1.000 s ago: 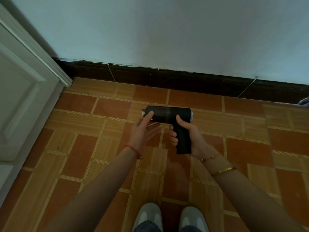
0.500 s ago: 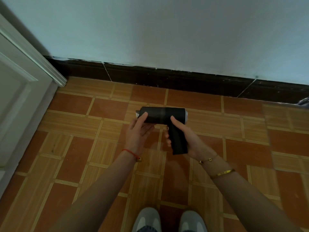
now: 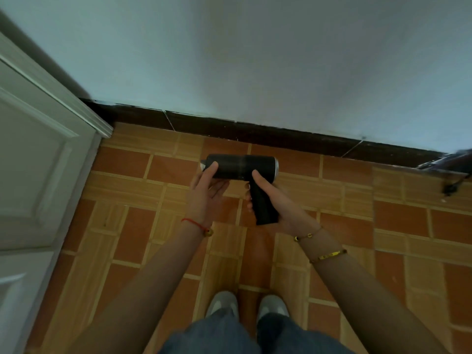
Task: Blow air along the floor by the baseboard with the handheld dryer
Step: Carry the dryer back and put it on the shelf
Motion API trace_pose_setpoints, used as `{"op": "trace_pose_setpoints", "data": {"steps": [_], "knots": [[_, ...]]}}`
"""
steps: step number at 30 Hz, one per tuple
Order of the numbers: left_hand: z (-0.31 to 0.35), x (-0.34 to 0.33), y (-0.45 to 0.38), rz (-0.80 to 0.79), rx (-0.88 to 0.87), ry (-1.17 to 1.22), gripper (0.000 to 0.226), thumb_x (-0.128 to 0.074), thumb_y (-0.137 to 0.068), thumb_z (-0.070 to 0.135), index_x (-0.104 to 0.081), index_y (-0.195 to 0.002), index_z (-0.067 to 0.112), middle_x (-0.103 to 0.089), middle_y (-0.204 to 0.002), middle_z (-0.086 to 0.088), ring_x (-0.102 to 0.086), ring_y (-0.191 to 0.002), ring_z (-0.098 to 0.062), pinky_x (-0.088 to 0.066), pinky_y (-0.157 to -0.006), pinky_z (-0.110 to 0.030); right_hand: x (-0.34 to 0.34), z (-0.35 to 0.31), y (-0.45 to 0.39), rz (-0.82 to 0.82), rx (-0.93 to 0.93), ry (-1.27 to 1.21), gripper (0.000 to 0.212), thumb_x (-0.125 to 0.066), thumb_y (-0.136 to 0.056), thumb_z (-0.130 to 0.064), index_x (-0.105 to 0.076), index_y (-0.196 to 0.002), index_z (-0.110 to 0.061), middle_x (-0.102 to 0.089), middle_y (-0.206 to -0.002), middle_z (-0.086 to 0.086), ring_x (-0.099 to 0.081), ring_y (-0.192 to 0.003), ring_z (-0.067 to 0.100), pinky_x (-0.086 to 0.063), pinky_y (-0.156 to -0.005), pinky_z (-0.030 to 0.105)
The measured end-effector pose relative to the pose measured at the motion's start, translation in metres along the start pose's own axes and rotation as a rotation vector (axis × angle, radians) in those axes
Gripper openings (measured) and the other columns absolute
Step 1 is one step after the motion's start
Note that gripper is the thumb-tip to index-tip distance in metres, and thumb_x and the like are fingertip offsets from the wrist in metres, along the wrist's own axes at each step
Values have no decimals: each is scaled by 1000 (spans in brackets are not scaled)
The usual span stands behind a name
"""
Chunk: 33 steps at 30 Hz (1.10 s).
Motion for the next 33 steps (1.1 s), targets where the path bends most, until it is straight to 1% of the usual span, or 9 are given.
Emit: {"op": "trace_pose_setpoints", "data": {"steps": [5,9,14,18,20,23,27,30,33], "knots": [[94,-48,76,11,-27,19,35,-66,-91,29,-59,-122,15,-67,-119,-17,-71,-105,-23,-58,-89,-28,-55,-90,91,15,48,13,42,-68,-87,-43,-60,-100,-4,-62,-78,10,-59,-66,22,-50,-70,36],[182,-97,155,16,-35,29,36,-66,-92,28,-60,-124,14,-68,-119,-17,-70,-109,-25,-58,-89,-28,-104,-172,184,24,68,65,42,-66,-87,-45,-63,-98,-5,-64,-78,9,-60,-67,22,-52,-69,35],[297,-159,270,43,-60,13,35,-67,-89,30,-63,-120,14,-66,-125,-20,-66,-115,-29,-58,-91,-30,-165,-269,307,49,84,117,39,-65,-87,-46,-65,-93,-7,-68,-73,7,-63,-63,19,-56,-62,29],[375,-203,357,44,-68,31,23,-64,-93,26,-65,-114,17,-68,-118,-16,-68,-106,-23,-59,-84,-25,-209,-337,397,48,109,125,39,-66,-85,-47,-65,-88,-9,-68,-67,6,-64,-58,18,-55,-57,27],[408,-220,393,41,-81,22,20,-62,-95,24,-65,-114,17,-69,-114,-13,-69,-105,-22,-59,-85,-26,-226,-364,435,47,126,135,39,-67,-84,-49,-66,-84,-9,-68,-67,6,-64,-57,18,-55,-56,27],[446,-240,441,34,-94,25,15,-61,-95,23,-66,-109,18,-69,-111,-12,-69,-102,-20,-58,-90,-28,-248,-395,482,52,153,144,40,-67,-84,-49,-66,-81,-9,-67,-66,8,-64,-56,19,-54,-55,28],[476,-253,487,30,-99,33,15,-61,-96,22,-65,-109,16,-71,-107,-10,-70,-98,-18,-58,-91,-29,-269,-417,527,39,164,161,42,-65,-85,-49,-65,-87,-7,-66,-71,10,-63,-59,21,-55,-57,29],[485,-253,509,24,-101,51,20,-62,-94,23,-65,-112,14,-71,-110,-12,-71,-99,-19,-60,-86,-27,-279,-421,550,19,177,168,42,-65,-85,-49,-65,-87,-7,-66,-71,10,-63,-61,21,-55,-59,29],[487,-248,528,37,-106,86,24,-63,-94,25,-66,-113,12,-73,-107,-14,-73,-96,-20,-60,-75,-25,-287,-418,567,-12,160,177,45,-67,-77,-52,-67,-85,-8,-68,-69,8,-64,-59,19,-56,-57,28]]}}
Point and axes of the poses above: each hand's wrist, its own y-axis away from the middle knuckle, its own x-axis out of the back of the hand, z = x × y, the point moved 10 cm from there along -y, towards the middle knuckle
